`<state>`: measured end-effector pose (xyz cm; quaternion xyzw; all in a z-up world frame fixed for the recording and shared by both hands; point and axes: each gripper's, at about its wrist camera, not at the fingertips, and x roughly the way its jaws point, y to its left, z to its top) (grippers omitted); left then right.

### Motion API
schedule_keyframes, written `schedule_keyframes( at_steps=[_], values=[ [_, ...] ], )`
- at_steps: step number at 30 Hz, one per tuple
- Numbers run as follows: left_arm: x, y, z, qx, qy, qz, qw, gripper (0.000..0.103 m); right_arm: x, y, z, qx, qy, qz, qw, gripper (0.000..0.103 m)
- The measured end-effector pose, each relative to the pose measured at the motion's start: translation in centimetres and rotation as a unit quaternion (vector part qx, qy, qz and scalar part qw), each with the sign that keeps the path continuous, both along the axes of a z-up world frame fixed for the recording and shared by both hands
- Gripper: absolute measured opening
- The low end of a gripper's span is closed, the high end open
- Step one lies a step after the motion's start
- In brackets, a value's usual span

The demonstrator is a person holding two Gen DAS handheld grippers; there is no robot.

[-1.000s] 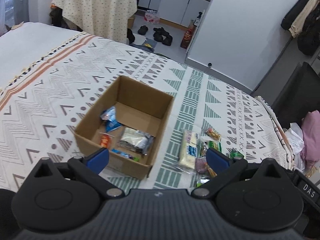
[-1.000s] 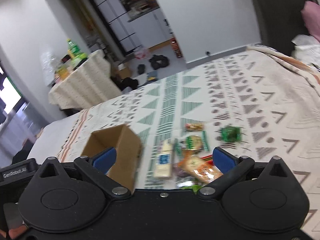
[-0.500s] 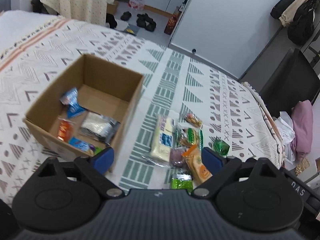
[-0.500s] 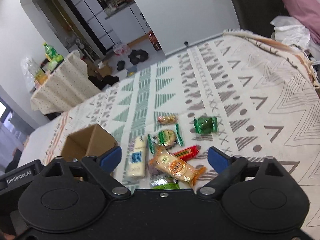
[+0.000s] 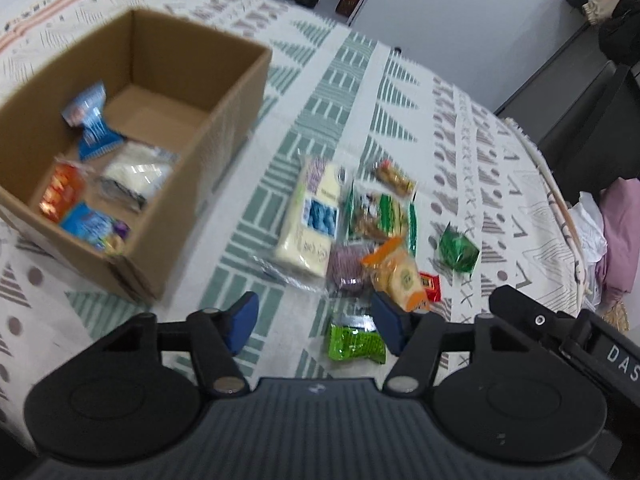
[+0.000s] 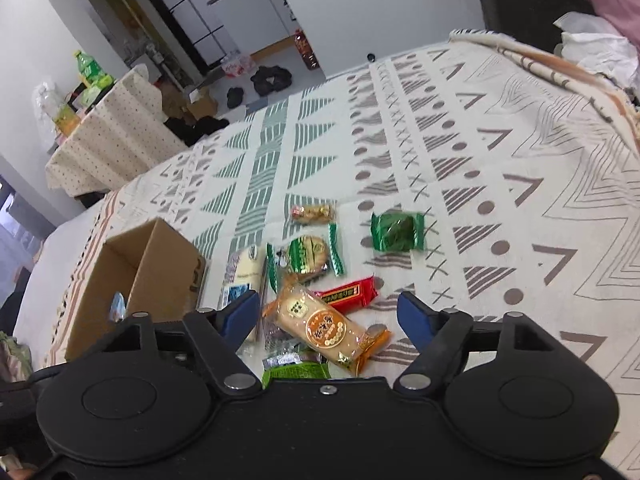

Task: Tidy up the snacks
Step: 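Grasp the green wrapped snack with the left gripper while the right grasps the orange cake pack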

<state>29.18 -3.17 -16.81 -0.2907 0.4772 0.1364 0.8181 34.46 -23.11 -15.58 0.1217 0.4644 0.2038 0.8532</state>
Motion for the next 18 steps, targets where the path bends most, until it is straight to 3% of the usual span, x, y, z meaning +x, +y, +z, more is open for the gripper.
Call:
schedule_keyframes(
  at_steps=[3,8,18],
  values=[
    [0.7,-0.4,-1.5,-0.014,0.015,0.001,0.9998,0.055,0.2,0.2,-0.9,0.0,0.017,0.011,1.0,0.067],
    [1.6,-1.2,-3.7,-0.038,0.034,-0.001,0.9987,0.054,0.8,0.2,-1.8,-0.007,0.03,0.009,0.999,0.067],
    [3.2,-1.9,-5.1,-0.057,0.037,0.012,0.9976,0.051,2.1,0.4,-3.2,0.003,0.049,0.011,0.999,0.067]
  ],
)
